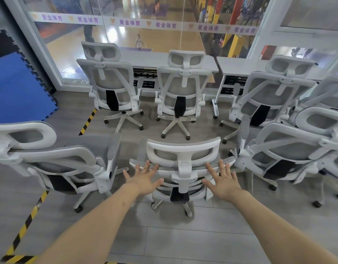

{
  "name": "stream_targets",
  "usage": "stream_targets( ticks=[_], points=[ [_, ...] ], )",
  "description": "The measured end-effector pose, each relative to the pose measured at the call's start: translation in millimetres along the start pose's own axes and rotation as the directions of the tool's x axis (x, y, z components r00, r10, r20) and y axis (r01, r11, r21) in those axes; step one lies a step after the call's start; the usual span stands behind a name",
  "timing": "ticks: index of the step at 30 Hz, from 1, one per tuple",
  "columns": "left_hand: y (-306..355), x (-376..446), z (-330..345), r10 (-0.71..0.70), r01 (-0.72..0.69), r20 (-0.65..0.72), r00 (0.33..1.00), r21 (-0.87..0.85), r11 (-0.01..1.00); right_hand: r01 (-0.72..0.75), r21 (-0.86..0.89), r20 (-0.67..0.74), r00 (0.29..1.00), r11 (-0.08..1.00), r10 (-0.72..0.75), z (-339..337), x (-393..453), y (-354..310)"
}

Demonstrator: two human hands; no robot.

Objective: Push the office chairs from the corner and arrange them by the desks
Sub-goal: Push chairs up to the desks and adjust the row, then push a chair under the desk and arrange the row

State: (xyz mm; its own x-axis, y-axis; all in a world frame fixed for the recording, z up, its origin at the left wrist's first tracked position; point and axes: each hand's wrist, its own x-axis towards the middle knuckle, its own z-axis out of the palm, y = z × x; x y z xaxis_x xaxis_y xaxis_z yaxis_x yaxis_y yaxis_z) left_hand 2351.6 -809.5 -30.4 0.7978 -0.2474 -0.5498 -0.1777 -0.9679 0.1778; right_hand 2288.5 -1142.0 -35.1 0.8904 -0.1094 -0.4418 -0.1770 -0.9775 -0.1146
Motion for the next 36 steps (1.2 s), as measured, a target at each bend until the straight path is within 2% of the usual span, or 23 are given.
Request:
stream_targets(
  ticks=[15, 18, 20, 22, 24, 32, 36],
  points=[
    [-12, 6, -13, 0.007, -0.007, -0.001, 1.000, 0.070, 0.998, -0.022, 0.056, -0.040, 0.999, 0.998, 0.024, 9, -3, -18],
    [4, -3, -8, -0.015, 0.018, -0.065, 0.998, 0.046, 0.999, -0.007, 0.101, -0.056, 0.998, 0.995, 0.013, 6, -5, -17],
    [22, -18, -2, 0.012, -0.006, -0.200, 0.980, 0.030, 1.000, 0.021, 0.159, -0.103, 0.995, 0.987, -0.004, 4, -8, -12],
    [43, -37, 2, 0.090, -0.072, -0.358, 0.929, 0.063, 0.995, 0.046, 0.210, -0.187, 0.982, 0.977, -0.006, 4, -15, -2],
    [69, -54, 2, 0.185, -0.150, -0.435, 0.881, 0.114, 0.982, 0.036, 0.231, -0.266, 0.963, 0.972, 0.027, 2, -25, 12],
    [201, -57, -24, 0.409, -0.325, -0.428, 0.806, 0.258, 0.910, 0.019, 0.155, -0.505, 0.861, 0.988, 0.063, -43, -68, 80],
    [279, -33, -38, 0.437, -0.351, -0.456, 0.775, 0.263, 0.898, -0.024, 0.147, -0.565, 0.818, 0.989, 0.104, -70, -71, 145]
  ],
)
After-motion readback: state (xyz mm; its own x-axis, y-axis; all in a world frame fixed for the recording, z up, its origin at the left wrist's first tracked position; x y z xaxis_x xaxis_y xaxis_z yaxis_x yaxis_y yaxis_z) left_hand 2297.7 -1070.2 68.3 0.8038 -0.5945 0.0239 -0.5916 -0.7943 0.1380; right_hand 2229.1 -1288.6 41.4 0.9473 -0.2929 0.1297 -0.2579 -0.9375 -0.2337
